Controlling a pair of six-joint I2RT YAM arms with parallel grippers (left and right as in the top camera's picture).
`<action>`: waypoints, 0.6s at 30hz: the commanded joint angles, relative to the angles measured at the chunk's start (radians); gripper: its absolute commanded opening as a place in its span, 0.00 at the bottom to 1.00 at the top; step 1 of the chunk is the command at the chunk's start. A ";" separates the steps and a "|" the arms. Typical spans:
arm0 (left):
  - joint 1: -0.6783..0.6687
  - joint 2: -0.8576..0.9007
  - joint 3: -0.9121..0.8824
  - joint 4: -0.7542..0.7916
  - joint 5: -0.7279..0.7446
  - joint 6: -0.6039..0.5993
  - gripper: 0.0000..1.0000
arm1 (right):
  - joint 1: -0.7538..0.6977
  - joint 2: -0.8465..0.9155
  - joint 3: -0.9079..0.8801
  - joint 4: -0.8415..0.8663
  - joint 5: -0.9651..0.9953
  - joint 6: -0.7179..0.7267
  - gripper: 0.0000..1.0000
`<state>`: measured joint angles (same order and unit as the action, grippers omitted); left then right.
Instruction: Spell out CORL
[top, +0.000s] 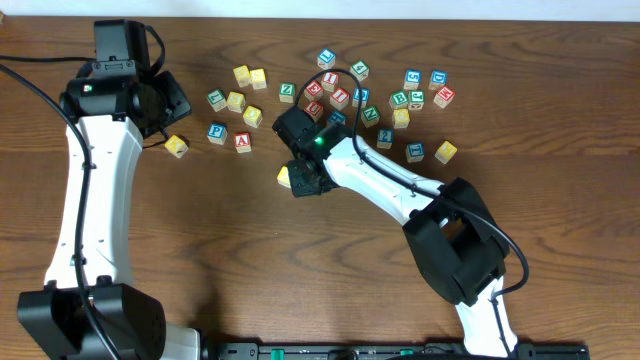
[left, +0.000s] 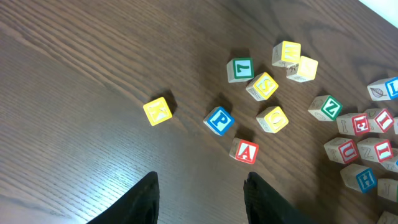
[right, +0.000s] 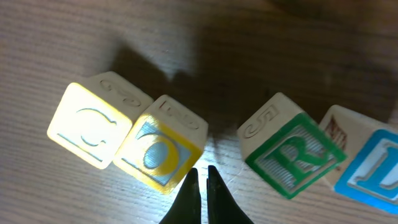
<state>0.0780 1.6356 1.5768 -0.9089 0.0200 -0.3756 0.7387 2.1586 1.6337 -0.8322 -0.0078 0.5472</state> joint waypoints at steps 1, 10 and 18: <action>-0.002 0.034 -0.018 -0.001 -0.005 0.021 0.43 | -0.038 -0.072 0.021 0.003 0.001 -0.006 0.01; -0.090 0.125 -0.018 0.001 -0.002 0.128 0.36 | -0.150 -0.189 0.021 -0.044 0.000 -0.014 0.01; -0.148 0.207 -0.018 0.005 -0.001 0.193 0.20 | -0.274 -0.168 0.004 -0.087 -0.049 -0.055 0.01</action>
<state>-0.0559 1.8046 1.5749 -0.9054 0.0216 -0.2310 0.4980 1.9774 1.6440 -0.9169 -0.0235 0.5282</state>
